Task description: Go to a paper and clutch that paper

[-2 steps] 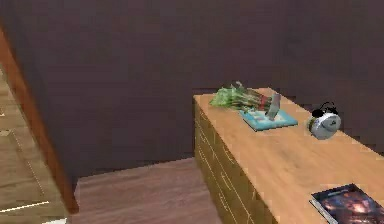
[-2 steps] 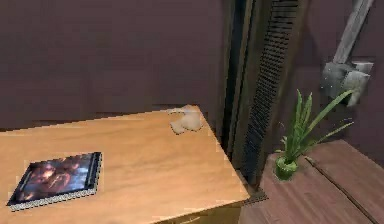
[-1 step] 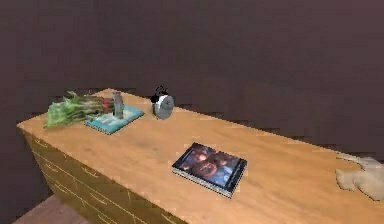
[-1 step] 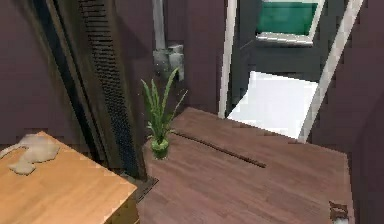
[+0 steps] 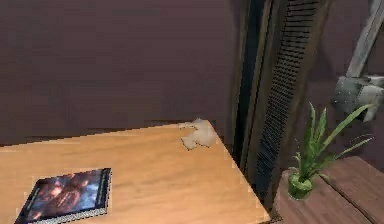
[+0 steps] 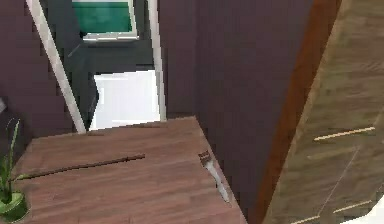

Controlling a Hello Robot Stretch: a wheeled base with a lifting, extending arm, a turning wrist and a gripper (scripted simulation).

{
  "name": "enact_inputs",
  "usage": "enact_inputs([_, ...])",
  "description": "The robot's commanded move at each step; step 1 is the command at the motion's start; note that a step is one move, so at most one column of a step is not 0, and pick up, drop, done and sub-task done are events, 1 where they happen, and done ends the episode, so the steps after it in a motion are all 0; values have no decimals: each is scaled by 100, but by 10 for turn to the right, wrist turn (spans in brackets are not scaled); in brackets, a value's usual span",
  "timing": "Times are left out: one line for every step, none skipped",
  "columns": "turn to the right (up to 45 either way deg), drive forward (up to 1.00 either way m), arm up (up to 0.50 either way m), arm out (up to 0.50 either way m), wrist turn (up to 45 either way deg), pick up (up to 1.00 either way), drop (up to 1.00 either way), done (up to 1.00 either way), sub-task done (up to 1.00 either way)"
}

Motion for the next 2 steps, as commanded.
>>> enact_inputs([450, 0, 0, 0, 0, 0, 0, 0, 0])
enact_inputs([30, 0, 0, 0, 0, 0, 0, 0, 0])
